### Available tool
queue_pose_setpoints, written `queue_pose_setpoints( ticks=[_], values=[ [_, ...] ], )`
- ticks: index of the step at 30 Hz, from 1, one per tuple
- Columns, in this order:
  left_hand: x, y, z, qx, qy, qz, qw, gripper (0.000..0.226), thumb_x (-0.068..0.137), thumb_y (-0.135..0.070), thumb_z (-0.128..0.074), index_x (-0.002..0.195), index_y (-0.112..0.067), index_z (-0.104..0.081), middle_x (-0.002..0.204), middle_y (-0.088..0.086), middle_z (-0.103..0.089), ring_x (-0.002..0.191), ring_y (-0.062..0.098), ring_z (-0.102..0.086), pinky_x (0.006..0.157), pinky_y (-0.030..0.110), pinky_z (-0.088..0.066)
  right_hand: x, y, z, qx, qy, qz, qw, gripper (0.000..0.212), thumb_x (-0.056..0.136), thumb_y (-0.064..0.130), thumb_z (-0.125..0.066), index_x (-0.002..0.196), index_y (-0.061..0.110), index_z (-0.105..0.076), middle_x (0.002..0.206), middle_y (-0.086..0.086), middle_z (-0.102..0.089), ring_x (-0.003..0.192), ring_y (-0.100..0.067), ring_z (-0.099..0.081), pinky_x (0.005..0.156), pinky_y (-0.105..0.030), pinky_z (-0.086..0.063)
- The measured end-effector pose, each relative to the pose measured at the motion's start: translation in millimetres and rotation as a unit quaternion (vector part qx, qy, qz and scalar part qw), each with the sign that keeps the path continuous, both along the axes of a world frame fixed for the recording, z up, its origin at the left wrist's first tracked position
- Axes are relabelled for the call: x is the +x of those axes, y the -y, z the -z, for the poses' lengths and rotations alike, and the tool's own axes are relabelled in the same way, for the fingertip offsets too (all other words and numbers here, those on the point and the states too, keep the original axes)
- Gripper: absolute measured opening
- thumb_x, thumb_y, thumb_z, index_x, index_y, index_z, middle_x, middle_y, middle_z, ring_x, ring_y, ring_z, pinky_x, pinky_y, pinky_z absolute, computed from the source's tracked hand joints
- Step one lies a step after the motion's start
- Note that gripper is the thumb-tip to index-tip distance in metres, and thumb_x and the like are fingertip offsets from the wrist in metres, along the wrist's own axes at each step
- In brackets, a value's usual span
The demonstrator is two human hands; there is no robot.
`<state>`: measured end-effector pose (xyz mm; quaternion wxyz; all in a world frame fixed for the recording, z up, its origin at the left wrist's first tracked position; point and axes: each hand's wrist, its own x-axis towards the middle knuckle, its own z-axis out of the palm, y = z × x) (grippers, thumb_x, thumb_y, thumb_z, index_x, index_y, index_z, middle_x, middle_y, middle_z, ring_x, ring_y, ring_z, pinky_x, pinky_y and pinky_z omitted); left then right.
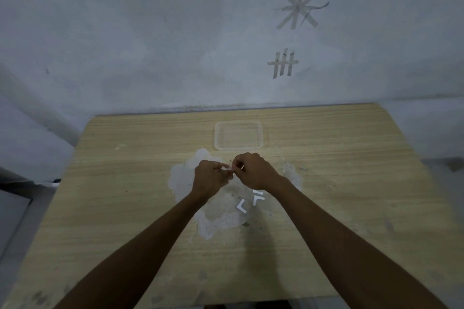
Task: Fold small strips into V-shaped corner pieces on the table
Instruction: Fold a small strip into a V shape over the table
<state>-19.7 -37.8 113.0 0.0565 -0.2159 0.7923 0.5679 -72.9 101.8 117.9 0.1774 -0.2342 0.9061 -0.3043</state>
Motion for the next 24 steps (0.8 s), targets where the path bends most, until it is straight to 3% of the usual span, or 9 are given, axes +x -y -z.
queue_pose_setpoints(
  ticks=[4,8,12,15,20,24],
  values=[
    [0.2,1.3,-0.2,0.018,0.011,-0.015,1.000,0.024,0.076,0.003,-0.072,0.099,0.008,-0.069,0.088,0.023,-0.072,0.064,0.019,-0.069,0.055,0.018,-0.058,4.1,0.5,0.7,-0.008,-0.054,-0.018,0.998,0.013,0.091,0.019,-0.055,0.092,0.011,-0.064,0.104,-0.007,-0.056,0.088,-0.022,-0.059,0.076,-0.038,-0.051],
    [-0.6,3.9,-2.3,0.012,0.021,0.002,1.000,0.026,0.077,0.001,-0.072,0.101,0.009,-0.069,0.089,0.023,-0.072,0.067,0.019,-0.070,0.061,0.023,-0.059,4.5,1.8,-2.1,-0.028,-0.030,-0.017,0.999,0.015,0.089,0.013,-0.055,0.091,0.004,-0.067,0.102,-0.014,-0.062,0.090,-0.027,-0.062,0.081,-0.044,-0.052],
    [1.8,6.4,-5.0,-0.062,-0.020,0.065,0.996,0.033,0.079,0.000,-0.071,0.110,0.006,-0.066,0.099,0.024,-0.071,0.087,0.030,-0.071,0.077,0.035,-0.060,5.1,3.0,-6.6,-0.052,-0.007,0.007,0.999,0.015,0.087,0.009,-0.057,0.085,-0.001,-0.069,0.096,-0.018,-0.065,0.085,-0.028,-0.064,0.079,-0.044,-0.053],
    [3.8,8.8,-6.0,-0.154,-0.059,0.146,0.975,0.026,0.081,-0.003,-0.068,0.106,0.004,-0.069,0.102,0.021,-0.072,0.097,0.027,-0.071,0.085,0.033,-0.058,3.1,3.6,-5.8,-0.060,0.024,0.028,0.997,0.019,0.084,0.004,-0.056,0.075,-0.006,-0.069,0.085,-0.023,-0.068,0.079,-0.031,-0.065,0.076,-0.044,-0.054],
    [5.1,7.2,-6.6,-0.172,-0.090,0.129,0.972,0.019,0.080,-0.005,-0.070,0.098,0.001,-0.073,0.105,0.015,-0.073,0.078,0.026,-0.072,0.076,0.036,-0.060,-1.8,4.7,-2.8,-0.050,0.079,0.044,0.995,0.024,0.083,0.004,-0.056,0.069,-0.011,-0.067,0.076,-0.032,-0.068,0.065,-0.034,-0.064,0.059,-0.035,-0.051],
    [7.0,6.6,-4.5,-0.152,-0.086,0.121,0.977,0.026,0.078,-0.006,-0.073,0.102,0.002,-0.072,0.086,0.018,-0.075,0.074,0.023,-0.073,0.081,0.034,-0.059,-2.8,3.4,-4.6,-0.053,0.125,0.067,0.988,0.023,0.083,0.004,-0.059,0.068,-0.012,-0.067,0.082,-0.032,-0.069,0.065,-0.023,-0.059,0.057,-0.024,-0.044]
  ],
)
